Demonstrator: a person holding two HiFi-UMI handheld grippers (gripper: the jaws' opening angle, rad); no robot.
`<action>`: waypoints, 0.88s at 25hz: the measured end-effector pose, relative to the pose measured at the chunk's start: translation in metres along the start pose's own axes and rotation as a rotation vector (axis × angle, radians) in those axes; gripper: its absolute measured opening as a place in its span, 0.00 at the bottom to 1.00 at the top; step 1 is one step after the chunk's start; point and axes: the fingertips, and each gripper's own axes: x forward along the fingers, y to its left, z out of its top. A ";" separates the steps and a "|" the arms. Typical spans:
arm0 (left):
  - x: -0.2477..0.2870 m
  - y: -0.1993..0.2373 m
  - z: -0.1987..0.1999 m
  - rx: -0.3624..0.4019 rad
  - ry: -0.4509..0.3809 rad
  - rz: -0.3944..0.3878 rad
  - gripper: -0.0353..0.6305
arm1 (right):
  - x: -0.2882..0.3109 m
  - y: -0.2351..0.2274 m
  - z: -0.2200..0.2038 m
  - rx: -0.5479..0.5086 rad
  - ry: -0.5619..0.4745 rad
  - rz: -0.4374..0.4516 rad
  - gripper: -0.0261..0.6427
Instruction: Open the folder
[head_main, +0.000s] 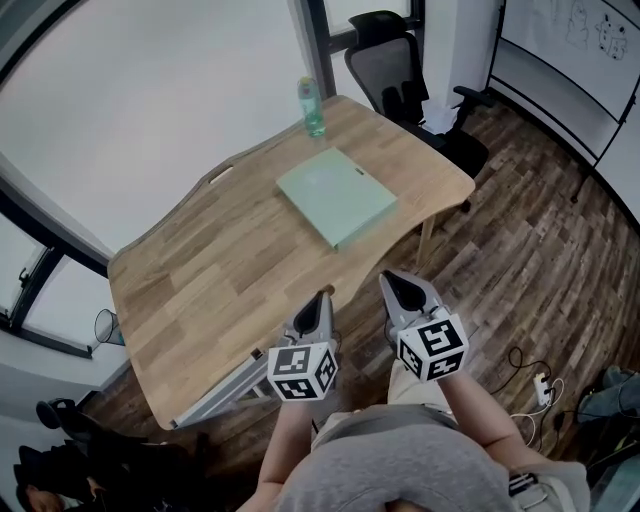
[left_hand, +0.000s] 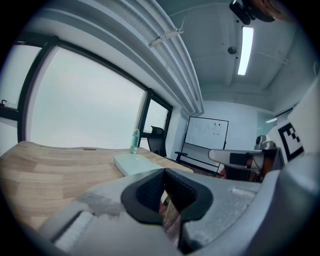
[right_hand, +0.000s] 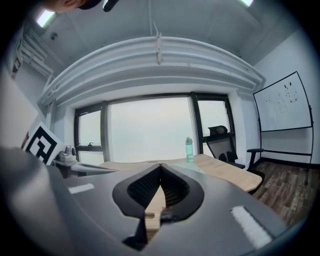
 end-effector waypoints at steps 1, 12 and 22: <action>0.009 -0.001 0.003 -0.003 -0.004 0.008 0.06 | 0.005 -0.010 0.003 -0.001 0.000 0.007 0.04; 0.098 -0.003 0.030 -0.016 -0.024 0.121 0.06 | 0.079 -0.104 0.036 -0.019 0.012 0.114 0.04; 0.158 0.002 0.031 -0.062 -0.018 0.272 0.06 | 0.134 -0.160 0.041 -0.044 0.057 0.251 0.04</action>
